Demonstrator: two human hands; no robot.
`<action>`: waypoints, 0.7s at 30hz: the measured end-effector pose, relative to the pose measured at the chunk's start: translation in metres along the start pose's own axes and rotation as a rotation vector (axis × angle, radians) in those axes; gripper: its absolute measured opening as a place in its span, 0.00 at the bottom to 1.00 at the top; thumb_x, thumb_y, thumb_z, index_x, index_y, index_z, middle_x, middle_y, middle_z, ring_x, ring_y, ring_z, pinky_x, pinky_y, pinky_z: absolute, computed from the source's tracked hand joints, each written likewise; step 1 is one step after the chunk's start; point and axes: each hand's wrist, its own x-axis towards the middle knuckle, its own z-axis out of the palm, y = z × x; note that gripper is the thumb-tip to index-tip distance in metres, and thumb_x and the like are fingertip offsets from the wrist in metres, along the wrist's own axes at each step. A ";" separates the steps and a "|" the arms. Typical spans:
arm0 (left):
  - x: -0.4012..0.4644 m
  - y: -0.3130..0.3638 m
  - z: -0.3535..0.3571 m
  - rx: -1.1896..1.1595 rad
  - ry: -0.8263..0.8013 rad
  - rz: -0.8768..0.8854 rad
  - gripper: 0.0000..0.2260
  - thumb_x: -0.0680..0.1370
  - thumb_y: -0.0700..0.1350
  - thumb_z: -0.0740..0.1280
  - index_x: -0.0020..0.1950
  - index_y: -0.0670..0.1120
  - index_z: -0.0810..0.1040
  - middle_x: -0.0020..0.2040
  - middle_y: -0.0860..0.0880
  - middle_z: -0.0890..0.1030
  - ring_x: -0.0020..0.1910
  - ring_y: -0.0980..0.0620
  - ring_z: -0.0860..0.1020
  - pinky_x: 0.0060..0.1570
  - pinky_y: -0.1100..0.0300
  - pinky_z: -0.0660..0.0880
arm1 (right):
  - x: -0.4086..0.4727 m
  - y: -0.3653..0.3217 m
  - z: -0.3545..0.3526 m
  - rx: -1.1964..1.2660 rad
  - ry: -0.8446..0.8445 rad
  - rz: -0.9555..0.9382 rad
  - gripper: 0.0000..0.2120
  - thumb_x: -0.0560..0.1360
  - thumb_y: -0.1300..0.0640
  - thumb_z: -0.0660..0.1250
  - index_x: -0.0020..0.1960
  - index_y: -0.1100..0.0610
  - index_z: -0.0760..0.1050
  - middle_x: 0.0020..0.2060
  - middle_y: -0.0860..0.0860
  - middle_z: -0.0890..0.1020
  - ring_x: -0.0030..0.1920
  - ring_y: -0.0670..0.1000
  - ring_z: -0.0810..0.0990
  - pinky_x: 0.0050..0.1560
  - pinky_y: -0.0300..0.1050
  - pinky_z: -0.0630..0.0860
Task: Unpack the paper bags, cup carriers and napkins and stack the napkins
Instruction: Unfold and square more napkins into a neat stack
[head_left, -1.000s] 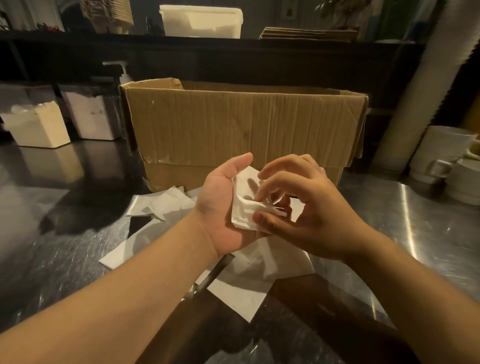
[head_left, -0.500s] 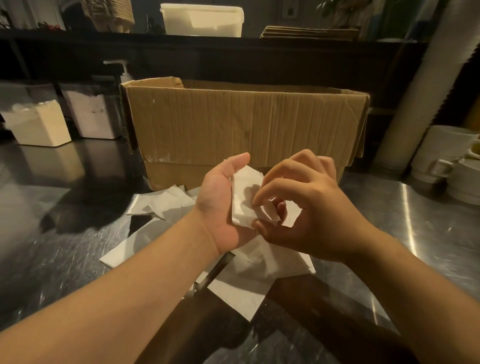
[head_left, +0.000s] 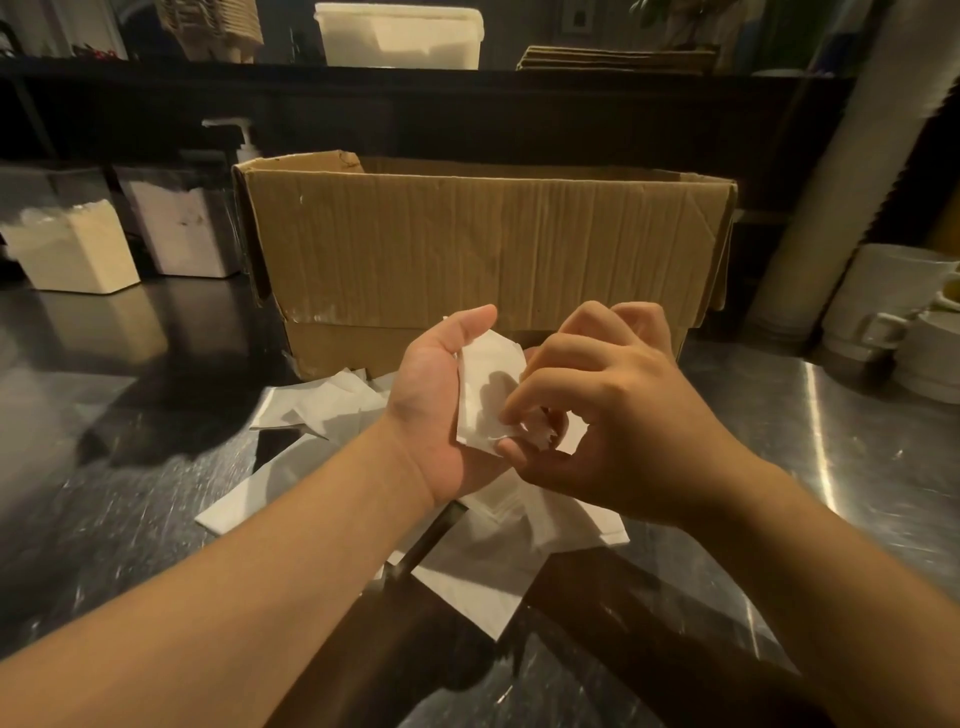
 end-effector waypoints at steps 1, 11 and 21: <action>0.000 0.000 0.000 -0.003 -0.002 -0.002 0.24 0.80 0.58 0.63 0.41 0.40 0.86 0.38 0.44 0.80 0.38 0.49 0.78 0.41 0.56 0.75 | 0.000 0.000 0.001 -0.008 0.007 -0.008 0.10 0.71 0.42 0.75 0.46 0.46 0.84 0.48 0.44 0.84 0.55 0.52 0.77 0.60 0.58 0.64; -0.003 0.001 0.003 0.022 0.019 0.000 0.20 0.80 0.58 0.63 0.51 0.41 0.81 0.39 0.44 0.80 0.37 0.48 0.79 0.39 0.56 0.79 | -0.001 -0.003 0.003 0.069 -0.010 0.006 0.10 0.73 0.40 0.70 0.46 0.46 0.82 0.47 0.43 0.83 0.55 0.49 0.75 0.62 0.53 0.63; 0.003 0.004 -0.005 0.046 0.053 -0.002 0.17 0.78 0.53 0.66 0.61 0.44 0.77 0.47 0.44 0.80 0.44 0.46 0.78 0.50 0.48 0.75 | 0.002 0.008 -0.003 0.436 0.028 0.281 0.09 0.77 0.40 0.65 0.52 0.42 0.76 0.49 0.37 0.78 0.54 0.42 0.76 0.57 0.44 0.73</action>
